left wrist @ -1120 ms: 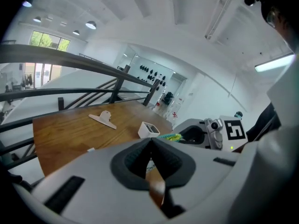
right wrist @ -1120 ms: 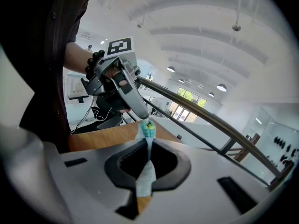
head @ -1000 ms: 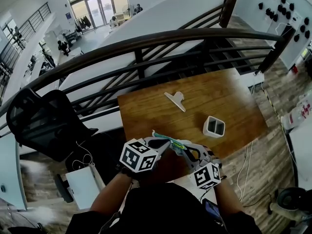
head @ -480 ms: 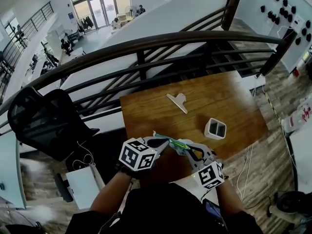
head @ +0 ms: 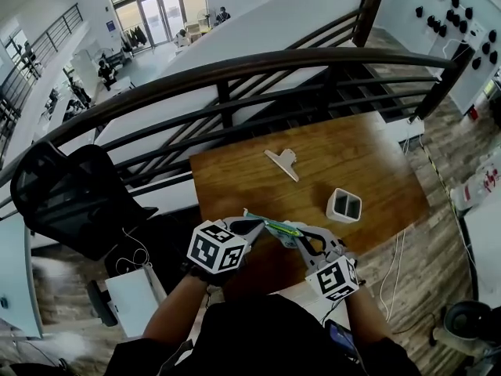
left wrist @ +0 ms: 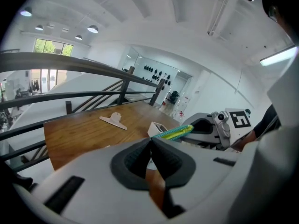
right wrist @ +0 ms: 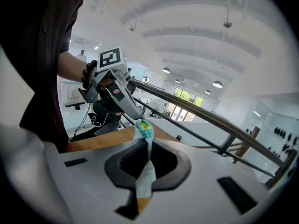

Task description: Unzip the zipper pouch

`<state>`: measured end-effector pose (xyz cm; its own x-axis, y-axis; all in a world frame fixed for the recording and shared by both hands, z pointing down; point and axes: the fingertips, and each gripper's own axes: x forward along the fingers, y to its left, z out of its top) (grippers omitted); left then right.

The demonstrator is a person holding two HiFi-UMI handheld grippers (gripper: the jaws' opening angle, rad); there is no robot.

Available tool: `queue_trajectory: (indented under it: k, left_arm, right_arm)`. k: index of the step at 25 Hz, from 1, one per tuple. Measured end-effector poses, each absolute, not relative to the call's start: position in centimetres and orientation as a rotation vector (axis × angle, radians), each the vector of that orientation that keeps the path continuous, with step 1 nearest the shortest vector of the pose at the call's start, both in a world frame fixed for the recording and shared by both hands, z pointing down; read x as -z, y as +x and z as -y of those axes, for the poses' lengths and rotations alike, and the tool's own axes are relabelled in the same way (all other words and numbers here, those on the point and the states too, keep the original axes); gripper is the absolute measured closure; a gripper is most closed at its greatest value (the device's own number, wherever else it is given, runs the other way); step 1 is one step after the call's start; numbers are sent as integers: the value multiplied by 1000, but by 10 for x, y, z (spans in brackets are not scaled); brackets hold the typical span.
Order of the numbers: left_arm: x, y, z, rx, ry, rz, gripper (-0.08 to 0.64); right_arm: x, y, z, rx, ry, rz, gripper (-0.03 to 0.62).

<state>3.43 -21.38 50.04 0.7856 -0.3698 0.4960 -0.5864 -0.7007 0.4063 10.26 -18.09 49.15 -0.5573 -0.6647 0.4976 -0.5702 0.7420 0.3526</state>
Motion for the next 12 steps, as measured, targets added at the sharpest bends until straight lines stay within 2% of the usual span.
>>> queue_trajectory:
  k: [12]
  left_arm:
    - [-506,26,219,-547,2427,760,545]
  right_arm:
    - [-489,112,182,197,965,2338,591]
